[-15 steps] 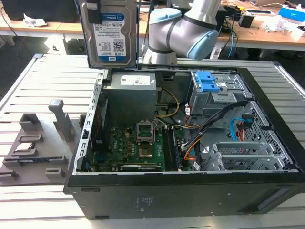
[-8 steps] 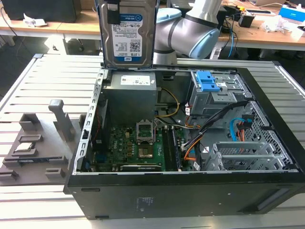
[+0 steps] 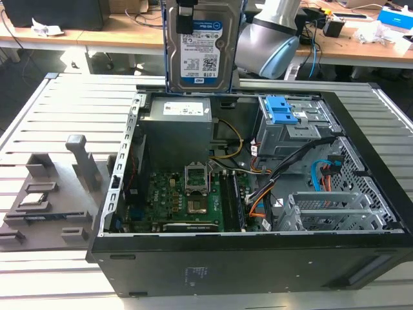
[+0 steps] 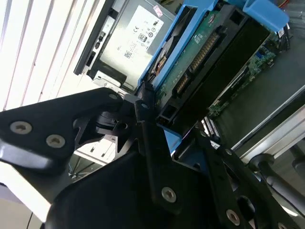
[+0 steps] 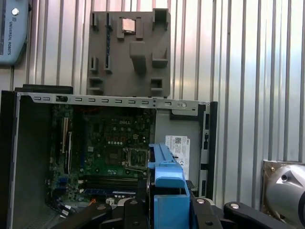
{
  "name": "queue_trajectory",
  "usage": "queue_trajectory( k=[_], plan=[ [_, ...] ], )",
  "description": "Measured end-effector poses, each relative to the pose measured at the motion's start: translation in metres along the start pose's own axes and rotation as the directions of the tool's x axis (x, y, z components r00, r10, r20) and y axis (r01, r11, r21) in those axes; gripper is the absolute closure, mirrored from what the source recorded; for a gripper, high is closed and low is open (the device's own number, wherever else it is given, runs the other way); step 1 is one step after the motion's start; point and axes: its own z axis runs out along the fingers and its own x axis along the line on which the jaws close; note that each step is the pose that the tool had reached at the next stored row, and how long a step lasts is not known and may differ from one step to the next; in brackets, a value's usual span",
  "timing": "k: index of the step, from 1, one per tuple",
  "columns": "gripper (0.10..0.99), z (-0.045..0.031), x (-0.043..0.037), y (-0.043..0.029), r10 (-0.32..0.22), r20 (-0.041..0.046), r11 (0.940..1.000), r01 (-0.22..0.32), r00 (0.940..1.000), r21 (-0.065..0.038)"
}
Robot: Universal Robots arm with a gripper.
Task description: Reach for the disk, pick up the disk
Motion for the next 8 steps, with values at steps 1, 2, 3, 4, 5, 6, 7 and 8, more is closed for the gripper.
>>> queue_trajectory(
  k=[1,2,3,4,5,6,7,8],
  plan=[
    [0.718,-0.0001,0.0001,-0.0026,0.0,0.0,1.0,0.0,1.0,0.0],
    [0.718,-0.0002,0.0002,-0.0055,0.0,0.0,1.0,0.0,1.0,0.0],
    [0.718,-0.0004,0.0004,-0.0106,0.0,-0.0001,1.0,0.0,1.0,0.0],
    [0.718,-0.0005,0.0006,-0.0142,0.0,0.0,1.0,0.0,1.0,0.0],
    [0.718,-0.0006,0.0007,-0.0168,0.0,0.0,1.0,0.0,1.0,0.0],
    [0.718,-0.0008,0.0009,-0.0221,0.0,0.0,1.0,0.0,1.0,0.0],
    [0.718,-0.0009,0.001,-0.025,0.0,0.0,1.0,0.0,1.0,0.0],
    [0.718,-0.001,0.0011,-0.028,0.0,0.0,1.0,0.0,1.0,0.0]
  ],
)
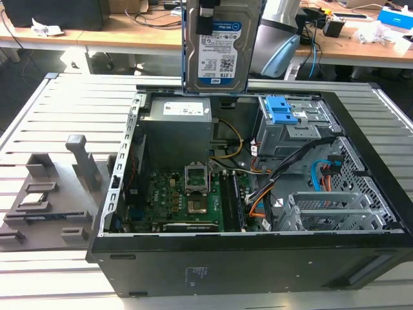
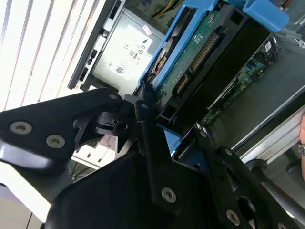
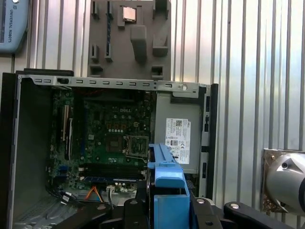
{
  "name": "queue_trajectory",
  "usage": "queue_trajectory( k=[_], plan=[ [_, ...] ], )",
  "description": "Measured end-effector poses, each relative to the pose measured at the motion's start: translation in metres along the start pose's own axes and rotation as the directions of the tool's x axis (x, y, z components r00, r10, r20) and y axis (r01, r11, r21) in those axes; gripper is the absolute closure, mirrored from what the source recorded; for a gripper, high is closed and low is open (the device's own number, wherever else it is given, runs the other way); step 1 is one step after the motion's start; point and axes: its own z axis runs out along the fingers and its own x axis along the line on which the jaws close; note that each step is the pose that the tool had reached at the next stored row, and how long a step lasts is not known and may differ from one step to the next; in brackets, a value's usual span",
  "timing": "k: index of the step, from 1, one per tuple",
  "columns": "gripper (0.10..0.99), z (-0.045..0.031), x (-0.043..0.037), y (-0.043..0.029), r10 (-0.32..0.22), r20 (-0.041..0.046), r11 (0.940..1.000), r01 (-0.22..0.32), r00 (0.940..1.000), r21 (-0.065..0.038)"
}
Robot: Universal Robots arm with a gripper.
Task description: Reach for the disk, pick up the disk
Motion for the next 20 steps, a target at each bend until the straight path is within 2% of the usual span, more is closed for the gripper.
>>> queue_trajectory(
  k=[8,11,20],
  plan=[
    [0.718,-0.001,0.0011,-0.0269,0.0,-0.0001,1.0,0.0,1.0,0.0],
    [0.718,-0.0014,0.0017,-0.0408,0.0,0.0001,1.0,0.0,1.0,0.0],
    [0.718,-0.0023,0.0027,-0.066,0.0,0.0,1.0,0.0,1.0,0.0]
  ],
)
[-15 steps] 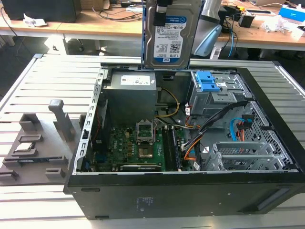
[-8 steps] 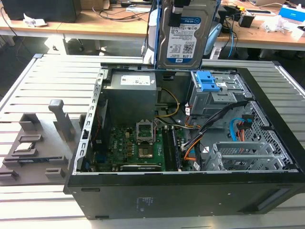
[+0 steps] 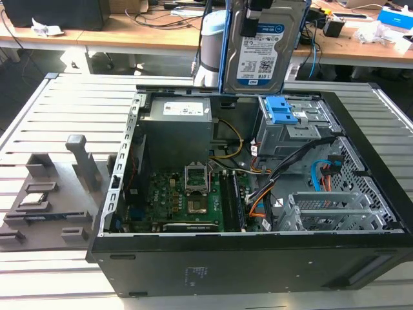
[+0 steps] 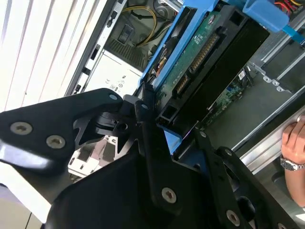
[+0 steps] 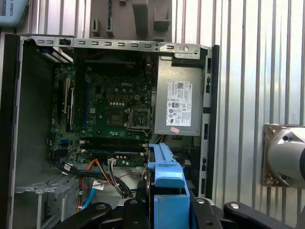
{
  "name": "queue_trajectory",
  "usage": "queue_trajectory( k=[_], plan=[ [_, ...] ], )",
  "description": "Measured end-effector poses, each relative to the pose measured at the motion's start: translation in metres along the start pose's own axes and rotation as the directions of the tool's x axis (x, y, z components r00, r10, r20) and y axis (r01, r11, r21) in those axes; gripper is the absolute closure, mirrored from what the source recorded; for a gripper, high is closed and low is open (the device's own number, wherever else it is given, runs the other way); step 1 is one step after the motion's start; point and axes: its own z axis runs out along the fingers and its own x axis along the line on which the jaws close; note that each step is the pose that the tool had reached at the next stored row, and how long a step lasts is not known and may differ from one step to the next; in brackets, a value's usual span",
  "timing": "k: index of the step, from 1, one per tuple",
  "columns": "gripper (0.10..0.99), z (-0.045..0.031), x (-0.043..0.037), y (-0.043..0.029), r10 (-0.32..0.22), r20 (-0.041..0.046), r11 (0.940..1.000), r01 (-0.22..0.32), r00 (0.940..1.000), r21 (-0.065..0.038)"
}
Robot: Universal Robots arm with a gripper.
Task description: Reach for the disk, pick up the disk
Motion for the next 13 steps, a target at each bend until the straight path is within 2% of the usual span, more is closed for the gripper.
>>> queue_trajectory(
  k=[2,6,9,13],
  plan=[
    [0.718,-0.0004,0.0004,-0.0104,0.0,0.0,1.0,0.0,1.0,0.0],
    [0.718,-0.0008,0.0009,-0.0231,0.0,-0.0001,1.0,0.0,1.0,0.0],
    [0.718,-0.0013,0.0015,-0.0364,0.0,-0.0001,1.0,0.0,1.0,0.0],
    [0.718,-0.0017,0.002,-0.0485,0.0,0.0,1.0,0.0,1.0,0.0]
  ],
)
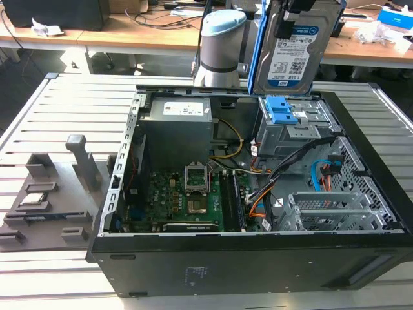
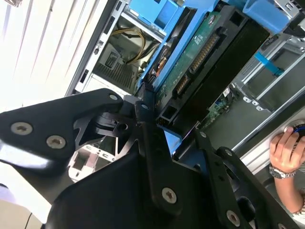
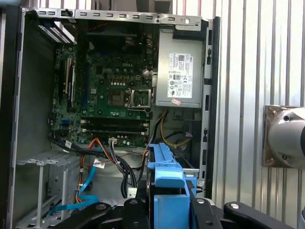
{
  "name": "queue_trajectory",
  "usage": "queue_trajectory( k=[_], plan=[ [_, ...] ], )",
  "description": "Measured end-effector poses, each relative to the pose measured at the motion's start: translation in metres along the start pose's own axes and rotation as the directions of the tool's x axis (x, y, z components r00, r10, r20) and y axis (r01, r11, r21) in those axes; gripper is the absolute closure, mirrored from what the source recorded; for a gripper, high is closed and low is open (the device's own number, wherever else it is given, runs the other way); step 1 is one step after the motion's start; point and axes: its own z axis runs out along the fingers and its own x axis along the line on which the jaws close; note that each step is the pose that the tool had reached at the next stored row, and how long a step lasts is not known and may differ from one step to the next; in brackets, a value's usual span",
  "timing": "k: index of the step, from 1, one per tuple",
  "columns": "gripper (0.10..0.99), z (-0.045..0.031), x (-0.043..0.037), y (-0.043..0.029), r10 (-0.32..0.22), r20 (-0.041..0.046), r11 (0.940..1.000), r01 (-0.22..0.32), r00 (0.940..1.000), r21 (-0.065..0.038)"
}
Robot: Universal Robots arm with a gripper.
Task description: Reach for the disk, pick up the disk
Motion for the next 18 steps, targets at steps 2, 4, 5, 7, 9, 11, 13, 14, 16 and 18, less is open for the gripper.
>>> queue_trajectory(
  k=[2,4,5,7,9,11,13,14,16,18],
  plan=[
    [0.718,-0.0003,0.0002,-0.0065,0.0,-0.0001,1.0,0.0,1.0,0.0],
    [0.718,-0.0005,0.0006,-0.0152,0.0,0.0,1.0,0.0,1.0,0.0],
    [0.718,-0.0007,0.0008,-0.0195,0.0,0.0,1.0,0.0,1.0,0.0],
    [0.718,-0.0012,0.0013,-0.0327,0.0,-0.0001,1.0,0.0,1.0,0.0],
    [0.718,-0.0014,0.0015,-0.0379,0.0,-0.0001,1.0,0.0,1.0,0.0],
    [0.718,-0.0015,0.0017,-0.0432,0.0,0.0,1.0,0.0,1.0,0.0],
    [0.718,-0.0016,0.0018,-0.0438,0.0,-0.0002,1.0,0.0,1.0,0.0],
    [0.718,-0.0015,0.0018,-0.044,0.0,0.0,1.0,0.0,1.0,0.0],
    [0.718,-0.0016,0.0018,-0.0445,0.0,-0.0001,1.0,0.0,1.0,0.0],
    [0.718,-0.0017,0.0027,-0.0444,0.0,-0.0003,1.0,0.0,1.0,0.0]
  ],
)
